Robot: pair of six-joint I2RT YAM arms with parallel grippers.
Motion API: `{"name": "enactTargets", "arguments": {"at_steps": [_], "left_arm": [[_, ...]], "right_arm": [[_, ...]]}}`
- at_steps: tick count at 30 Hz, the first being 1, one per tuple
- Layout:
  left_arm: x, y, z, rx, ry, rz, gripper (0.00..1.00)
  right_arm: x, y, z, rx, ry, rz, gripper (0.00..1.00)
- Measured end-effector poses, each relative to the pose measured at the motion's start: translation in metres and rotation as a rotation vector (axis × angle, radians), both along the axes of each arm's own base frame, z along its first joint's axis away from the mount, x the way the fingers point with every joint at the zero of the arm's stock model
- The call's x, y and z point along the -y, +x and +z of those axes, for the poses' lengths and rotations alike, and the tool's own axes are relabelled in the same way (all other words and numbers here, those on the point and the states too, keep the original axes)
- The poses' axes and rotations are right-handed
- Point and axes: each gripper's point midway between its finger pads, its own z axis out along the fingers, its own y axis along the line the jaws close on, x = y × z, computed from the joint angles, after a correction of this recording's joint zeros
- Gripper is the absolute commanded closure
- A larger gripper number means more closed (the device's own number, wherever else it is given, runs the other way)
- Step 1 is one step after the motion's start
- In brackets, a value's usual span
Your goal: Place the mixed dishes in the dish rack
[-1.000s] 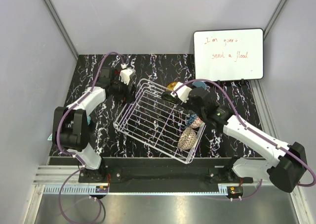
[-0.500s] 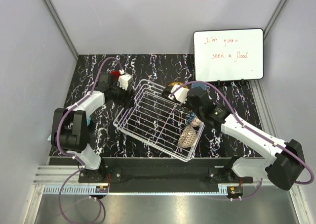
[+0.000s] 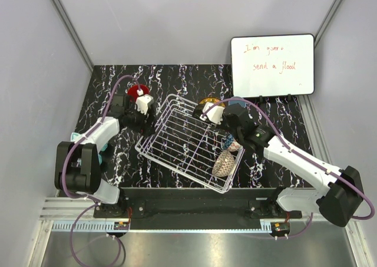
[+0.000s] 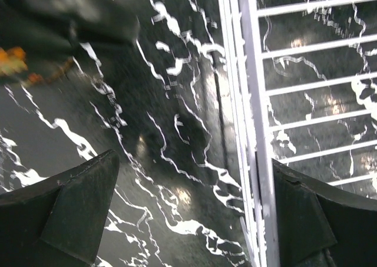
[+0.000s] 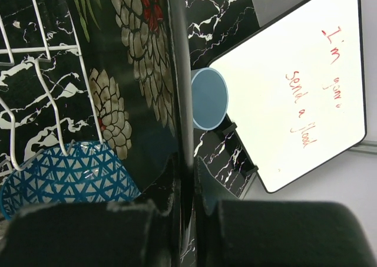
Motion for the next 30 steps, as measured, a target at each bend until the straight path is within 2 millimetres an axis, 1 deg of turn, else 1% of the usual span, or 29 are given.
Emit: {"name": "enactTargets", "arguments": {"at_steps": [2,6,14,24,30], "left_arm": [[-0.001,-0.004,-0.003,-0.012,-0.001,0.003,0.02],[-0.002,-0.006,-0.003,-0.009,-0.002,0.006,0.02],[-0.002,-0.007,-0.003,-0.012,-0.006,0.008,0.02],[0.000,-0.008,-0.003,-0.017,-0.017,0.007,0.02],[0.001,-0.009,-0.003,-0.021,-0.028,0.004,0.02]], "right_arm": [[0.000,0.000,0.001,0.002,-0.004,0.001,1.00],[0.001,-0.001,0.004,0.006,-0.010,0.004,1.00],[0.010,-0.005,0.021,0.038,-0.025,0.007,1.00],[0.017,-0.012,0.028,0.036,-0.031,0.006,1.00],[0.029,-0.020,0.052,0.057,-0.017,-0.030,1.00]]}}
